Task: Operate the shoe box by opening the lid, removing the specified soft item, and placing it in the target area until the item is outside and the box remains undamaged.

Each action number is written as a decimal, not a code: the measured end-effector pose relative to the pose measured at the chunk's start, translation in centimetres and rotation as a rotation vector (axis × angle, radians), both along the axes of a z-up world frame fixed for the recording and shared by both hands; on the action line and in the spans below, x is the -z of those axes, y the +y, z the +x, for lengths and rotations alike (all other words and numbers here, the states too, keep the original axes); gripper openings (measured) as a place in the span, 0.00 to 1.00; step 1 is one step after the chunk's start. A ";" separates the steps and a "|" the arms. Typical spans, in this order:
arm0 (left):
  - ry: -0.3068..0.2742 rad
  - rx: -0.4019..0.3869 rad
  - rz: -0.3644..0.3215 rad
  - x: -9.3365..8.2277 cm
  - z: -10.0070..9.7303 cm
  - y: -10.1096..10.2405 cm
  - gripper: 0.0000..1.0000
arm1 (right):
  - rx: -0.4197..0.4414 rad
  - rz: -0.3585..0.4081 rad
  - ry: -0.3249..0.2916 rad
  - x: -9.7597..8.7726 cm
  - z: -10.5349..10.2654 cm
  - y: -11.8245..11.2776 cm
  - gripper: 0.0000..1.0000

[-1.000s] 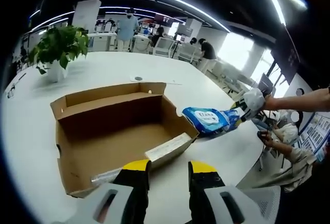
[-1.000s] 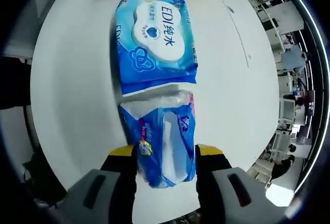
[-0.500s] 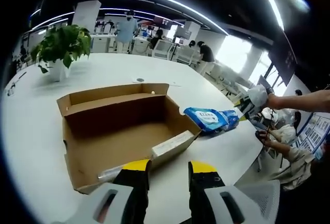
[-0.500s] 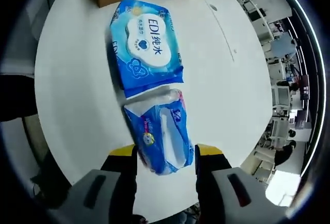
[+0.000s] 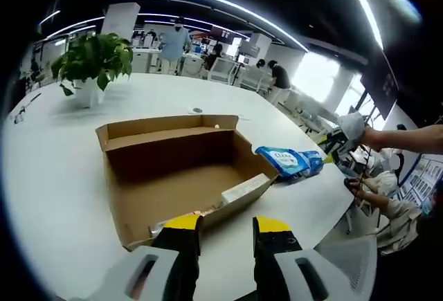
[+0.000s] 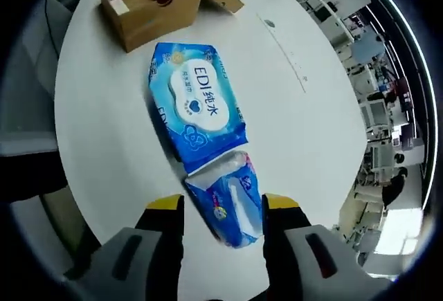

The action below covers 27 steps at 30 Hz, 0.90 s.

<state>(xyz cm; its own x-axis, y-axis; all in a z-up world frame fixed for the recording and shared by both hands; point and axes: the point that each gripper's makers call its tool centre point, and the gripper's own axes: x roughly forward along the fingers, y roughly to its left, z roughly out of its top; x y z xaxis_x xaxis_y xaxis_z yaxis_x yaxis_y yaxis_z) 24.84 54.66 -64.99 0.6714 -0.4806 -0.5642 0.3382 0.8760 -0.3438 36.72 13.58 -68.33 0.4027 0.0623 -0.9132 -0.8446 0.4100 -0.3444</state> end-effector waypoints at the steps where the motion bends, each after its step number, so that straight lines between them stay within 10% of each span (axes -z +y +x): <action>1: -0.001 -0.002 -0.002 0.0 -0.1 0.1 0.29 | -0.002 -0.003 -0.007 -0.1 0.1 0.3 0.43; 27: 0.006 -0.047 -0.033 0.5 -0.7 3.3 0.29 | -0.049 0.291 -0.034 -0.1 1.5 20.0 0.43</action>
